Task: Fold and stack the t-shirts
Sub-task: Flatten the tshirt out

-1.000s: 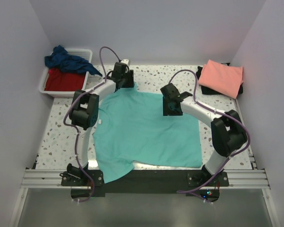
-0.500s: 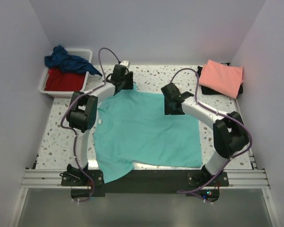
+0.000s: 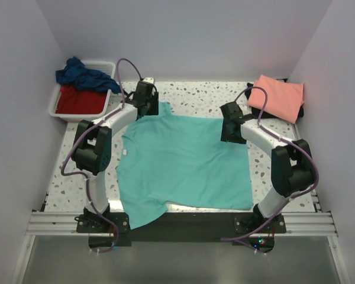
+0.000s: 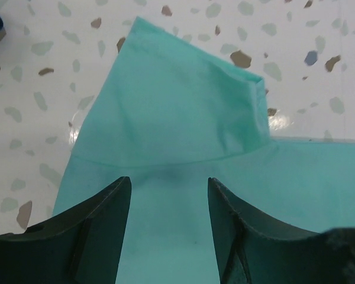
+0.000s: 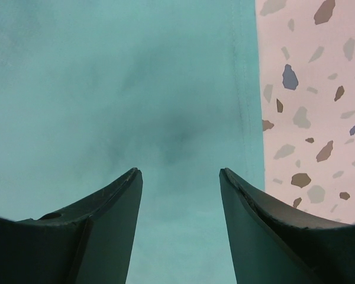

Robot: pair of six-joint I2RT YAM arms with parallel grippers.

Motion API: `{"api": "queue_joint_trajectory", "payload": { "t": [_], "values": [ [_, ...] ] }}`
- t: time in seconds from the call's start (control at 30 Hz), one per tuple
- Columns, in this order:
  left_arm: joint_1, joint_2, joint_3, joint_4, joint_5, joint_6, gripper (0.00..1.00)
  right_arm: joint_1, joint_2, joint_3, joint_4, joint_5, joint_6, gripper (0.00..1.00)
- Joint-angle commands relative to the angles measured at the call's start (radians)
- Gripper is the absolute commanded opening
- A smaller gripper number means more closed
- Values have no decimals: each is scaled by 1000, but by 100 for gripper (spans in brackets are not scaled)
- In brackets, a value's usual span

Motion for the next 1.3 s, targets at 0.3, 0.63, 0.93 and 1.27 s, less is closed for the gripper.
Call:
{"api": "queue_joint_trajectory", "payload": {
  "t": [0.3, 0.63, 0.93, 1.27],
  "values": [
    [-1, 10, -75, -152, -48, -64, 59, -44, 91, -1, 101, -168, -16, 60],
    [7, 148, 49, -238, -87, -107, 59, -75, 182, 25, 116, -202, -30, 60],
    [71, 298, 248, -296, -114, -127, 60, -104, 274, 112, 87, -194, -36, 60],
    [97, 499, 616, -310, -55, -83, 62, -118, 398, 330, 15, -167, -48, 59]
  ]
}}
